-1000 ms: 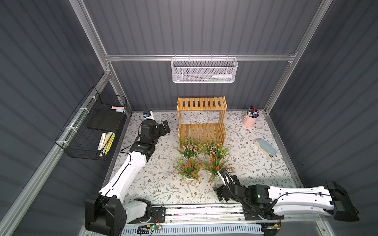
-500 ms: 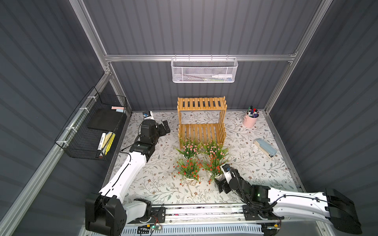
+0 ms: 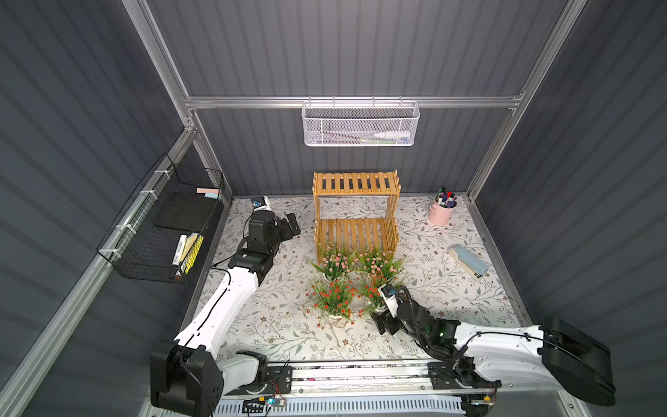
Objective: Place the baby's breath potted plants on the rack by color
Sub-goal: Pick up the baby's breath potted plant from the center of the board.
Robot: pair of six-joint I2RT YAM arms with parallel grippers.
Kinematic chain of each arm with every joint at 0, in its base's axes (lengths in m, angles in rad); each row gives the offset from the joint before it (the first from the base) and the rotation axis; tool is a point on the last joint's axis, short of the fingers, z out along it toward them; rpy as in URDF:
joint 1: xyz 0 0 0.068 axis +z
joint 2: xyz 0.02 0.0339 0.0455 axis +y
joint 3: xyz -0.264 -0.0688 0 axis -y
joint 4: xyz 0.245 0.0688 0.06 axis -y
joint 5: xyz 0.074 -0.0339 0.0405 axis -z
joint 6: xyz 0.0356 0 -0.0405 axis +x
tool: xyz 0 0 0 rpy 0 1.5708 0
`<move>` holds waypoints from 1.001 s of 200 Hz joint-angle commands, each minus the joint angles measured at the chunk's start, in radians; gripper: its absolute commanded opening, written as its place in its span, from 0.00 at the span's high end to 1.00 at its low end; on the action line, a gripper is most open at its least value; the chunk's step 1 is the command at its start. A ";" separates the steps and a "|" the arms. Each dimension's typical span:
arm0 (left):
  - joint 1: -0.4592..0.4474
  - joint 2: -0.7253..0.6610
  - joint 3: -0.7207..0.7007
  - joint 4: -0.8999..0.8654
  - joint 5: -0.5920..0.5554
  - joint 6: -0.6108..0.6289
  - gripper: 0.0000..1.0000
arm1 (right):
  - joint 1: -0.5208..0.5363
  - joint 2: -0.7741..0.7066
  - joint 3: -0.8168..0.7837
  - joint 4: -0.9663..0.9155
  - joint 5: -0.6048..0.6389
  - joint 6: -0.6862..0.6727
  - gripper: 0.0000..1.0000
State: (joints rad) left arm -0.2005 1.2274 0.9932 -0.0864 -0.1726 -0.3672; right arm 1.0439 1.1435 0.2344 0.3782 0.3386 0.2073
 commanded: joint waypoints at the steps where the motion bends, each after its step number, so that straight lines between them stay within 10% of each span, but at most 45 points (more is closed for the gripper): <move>1: -0.007 0.005 0.039 -0.022 -0.015 -0.003 0.01 | -0.016 0.026 0.027 0.093 -0.026 -0.029 0.01; 200: -0.007 -0.015 0.052 -0.065 -0.047 0.020 0.01 | -0.065 0.179 0.071 0.150 -0.058 -0.052 0.13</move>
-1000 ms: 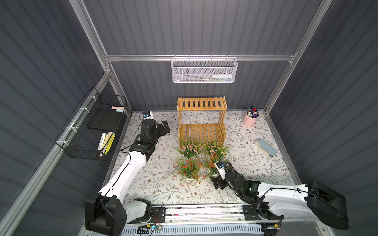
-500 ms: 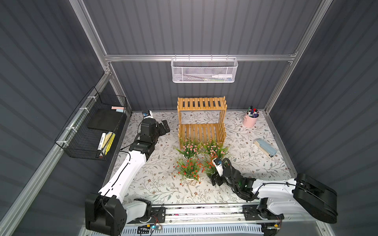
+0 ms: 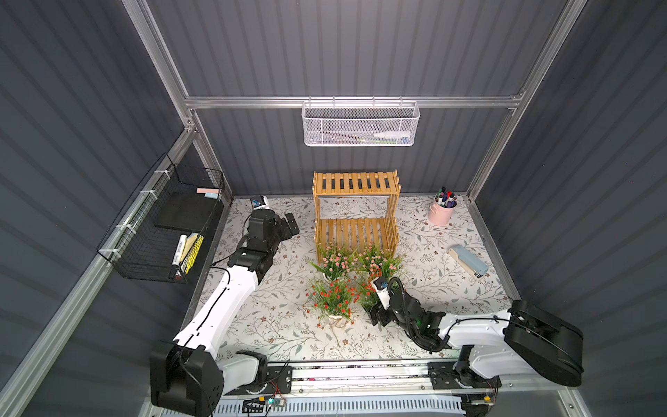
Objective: Place the baby's breath potted plants on the rack by color
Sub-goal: Pick up the baby's breath potted plant from the center of the board, then place the baby's breath potted plant on the rack.
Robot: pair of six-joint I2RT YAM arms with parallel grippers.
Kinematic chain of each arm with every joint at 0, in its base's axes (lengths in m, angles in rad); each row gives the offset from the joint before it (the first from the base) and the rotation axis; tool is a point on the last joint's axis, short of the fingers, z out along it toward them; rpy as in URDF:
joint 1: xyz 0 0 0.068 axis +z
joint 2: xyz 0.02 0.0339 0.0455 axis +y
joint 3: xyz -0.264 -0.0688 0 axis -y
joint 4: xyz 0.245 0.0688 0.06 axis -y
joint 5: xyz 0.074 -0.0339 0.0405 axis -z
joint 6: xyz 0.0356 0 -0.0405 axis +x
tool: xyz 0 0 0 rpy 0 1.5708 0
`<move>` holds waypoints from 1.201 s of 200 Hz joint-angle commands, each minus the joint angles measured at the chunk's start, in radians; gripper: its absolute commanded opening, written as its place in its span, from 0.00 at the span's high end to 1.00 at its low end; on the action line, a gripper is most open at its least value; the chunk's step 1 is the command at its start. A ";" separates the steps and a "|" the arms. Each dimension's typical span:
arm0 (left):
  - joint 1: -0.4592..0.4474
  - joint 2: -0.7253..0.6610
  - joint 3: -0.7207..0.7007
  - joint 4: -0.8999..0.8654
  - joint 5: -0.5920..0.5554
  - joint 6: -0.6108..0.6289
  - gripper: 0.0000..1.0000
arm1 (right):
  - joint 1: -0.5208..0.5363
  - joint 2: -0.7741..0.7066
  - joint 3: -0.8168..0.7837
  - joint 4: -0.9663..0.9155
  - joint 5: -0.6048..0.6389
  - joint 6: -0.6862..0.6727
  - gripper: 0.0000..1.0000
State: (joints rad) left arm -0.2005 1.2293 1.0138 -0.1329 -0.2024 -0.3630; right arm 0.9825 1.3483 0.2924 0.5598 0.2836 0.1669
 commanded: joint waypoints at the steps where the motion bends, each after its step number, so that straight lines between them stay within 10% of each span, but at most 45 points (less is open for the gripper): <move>1: -0.007 -0.016 0.031 -0.019 -0.018 0.016 0.01 | -0.004 -0.028 0.013 -0.033 -0.003 -0.012 0.13; 142: -0.007 -0.002 0.028 -0.020 -0.008 0.004 0.01 | -0.004 -0.557 0.183 -0.635 0.091 0.007 0.26; 240: -0.007 -0.021 0.041 -0.030 -0.009 0.014 0.01 | -0.181 -0.351 0.737 -0.861 -0.074 -0.059 0.29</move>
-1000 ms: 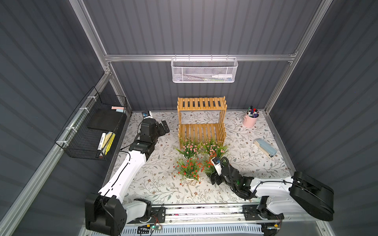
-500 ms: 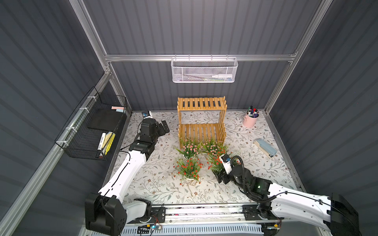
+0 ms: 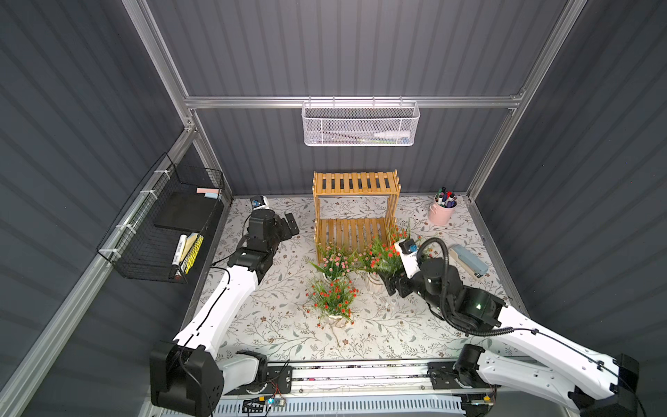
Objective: Place the baby's breath potted plants on the rack by color
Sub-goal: Place the baby's breath potted plant on the rack.
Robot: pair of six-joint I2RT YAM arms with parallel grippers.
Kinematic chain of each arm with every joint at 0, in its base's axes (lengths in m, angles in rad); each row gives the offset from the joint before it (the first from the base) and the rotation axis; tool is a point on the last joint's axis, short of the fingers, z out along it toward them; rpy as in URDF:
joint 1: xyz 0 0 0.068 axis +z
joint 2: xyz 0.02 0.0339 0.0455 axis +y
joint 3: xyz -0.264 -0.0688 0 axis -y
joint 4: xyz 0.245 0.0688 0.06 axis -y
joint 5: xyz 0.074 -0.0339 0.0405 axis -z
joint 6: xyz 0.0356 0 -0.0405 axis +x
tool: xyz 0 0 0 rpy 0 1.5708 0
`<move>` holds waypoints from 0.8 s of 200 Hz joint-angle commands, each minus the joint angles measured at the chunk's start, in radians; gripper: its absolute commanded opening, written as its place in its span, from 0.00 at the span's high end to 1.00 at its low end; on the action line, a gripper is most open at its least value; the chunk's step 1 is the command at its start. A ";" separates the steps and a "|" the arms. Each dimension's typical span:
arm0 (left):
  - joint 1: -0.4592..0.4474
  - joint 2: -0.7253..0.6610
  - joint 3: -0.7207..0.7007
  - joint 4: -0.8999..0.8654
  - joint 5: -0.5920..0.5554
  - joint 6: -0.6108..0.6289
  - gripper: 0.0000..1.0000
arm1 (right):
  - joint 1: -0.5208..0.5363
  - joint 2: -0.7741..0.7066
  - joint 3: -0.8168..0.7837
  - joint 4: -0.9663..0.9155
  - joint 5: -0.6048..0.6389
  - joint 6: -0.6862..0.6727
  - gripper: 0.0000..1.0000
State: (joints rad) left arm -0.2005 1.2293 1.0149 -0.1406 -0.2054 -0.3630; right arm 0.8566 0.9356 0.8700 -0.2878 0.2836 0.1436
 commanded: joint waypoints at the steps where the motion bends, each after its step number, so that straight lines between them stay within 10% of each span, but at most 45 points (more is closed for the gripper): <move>1: -0.007 -0.022 0.039 -0.022 -0.005 0.014 0.01 | -0.059 0.067 0.167 -0.013 -0.077 -0.037 0.29; 160: -0.007 -0.088 0.037 -0.071 0.025 0.040 0.01 | -0.413 0.936 1.347 -0.312 -0.447 -0.195 0.29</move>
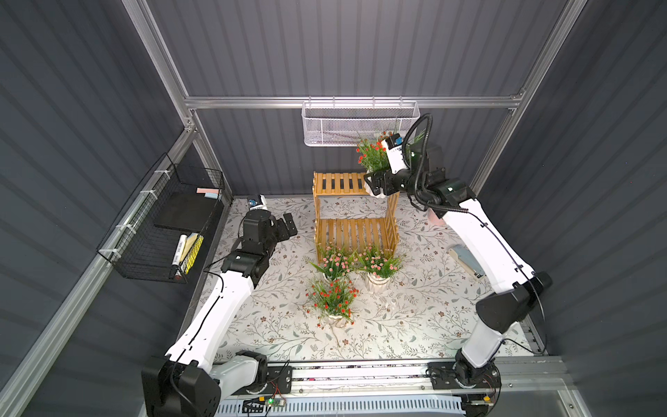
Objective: Place the baby's breath potted plants on the rack by color
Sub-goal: Place the baby's breath potted plant on the rack.
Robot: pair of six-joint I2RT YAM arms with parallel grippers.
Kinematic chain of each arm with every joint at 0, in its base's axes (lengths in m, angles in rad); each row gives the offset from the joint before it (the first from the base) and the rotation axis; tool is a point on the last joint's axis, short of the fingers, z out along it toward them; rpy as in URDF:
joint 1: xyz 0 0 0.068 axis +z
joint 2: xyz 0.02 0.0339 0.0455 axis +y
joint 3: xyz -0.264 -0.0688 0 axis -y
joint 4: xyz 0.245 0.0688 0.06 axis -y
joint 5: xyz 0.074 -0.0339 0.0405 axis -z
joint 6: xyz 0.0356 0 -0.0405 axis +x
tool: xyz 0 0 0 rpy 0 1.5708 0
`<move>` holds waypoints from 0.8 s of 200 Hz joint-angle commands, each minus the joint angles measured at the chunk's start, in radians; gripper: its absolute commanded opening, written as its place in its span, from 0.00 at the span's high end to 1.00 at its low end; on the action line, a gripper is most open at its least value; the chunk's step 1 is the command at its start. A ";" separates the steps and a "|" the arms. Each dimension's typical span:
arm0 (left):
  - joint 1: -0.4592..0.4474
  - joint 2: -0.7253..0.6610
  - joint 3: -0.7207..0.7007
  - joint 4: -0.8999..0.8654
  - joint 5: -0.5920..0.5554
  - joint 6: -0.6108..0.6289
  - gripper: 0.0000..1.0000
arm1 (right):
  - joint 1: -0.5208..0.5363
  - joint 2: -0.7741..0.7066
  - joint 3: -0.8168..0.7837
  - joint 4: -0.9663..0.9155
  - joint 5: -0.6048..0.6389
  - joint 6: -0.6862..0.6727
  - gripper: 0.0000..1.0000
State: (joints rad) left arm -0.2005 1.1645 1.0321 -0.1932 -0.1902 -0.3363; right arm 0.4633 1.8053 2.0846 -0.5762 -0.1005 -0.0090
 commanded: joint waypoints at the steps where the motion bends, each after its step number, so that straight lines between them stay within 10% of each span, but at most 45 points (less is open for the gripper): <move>1: -0.007 -0.023 0.020 -0.018 0.009 0.015 0.01 | -0.021 0.071 0.140 -0.027 -0.063 -0.043 0.29; 160: -0.007 -0.013 0.024 -0.025 -0.004 0.008 0.01 | -0.075 0.385 0.479 -0.105 -0.085 -0.078 0.29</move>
State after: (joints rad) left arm -0.2005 1.1645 1.0321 -0.1982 -0.1905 -0.3367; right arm 0.3904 2.1990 2.5210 -0.7261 -0.1596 -0.0647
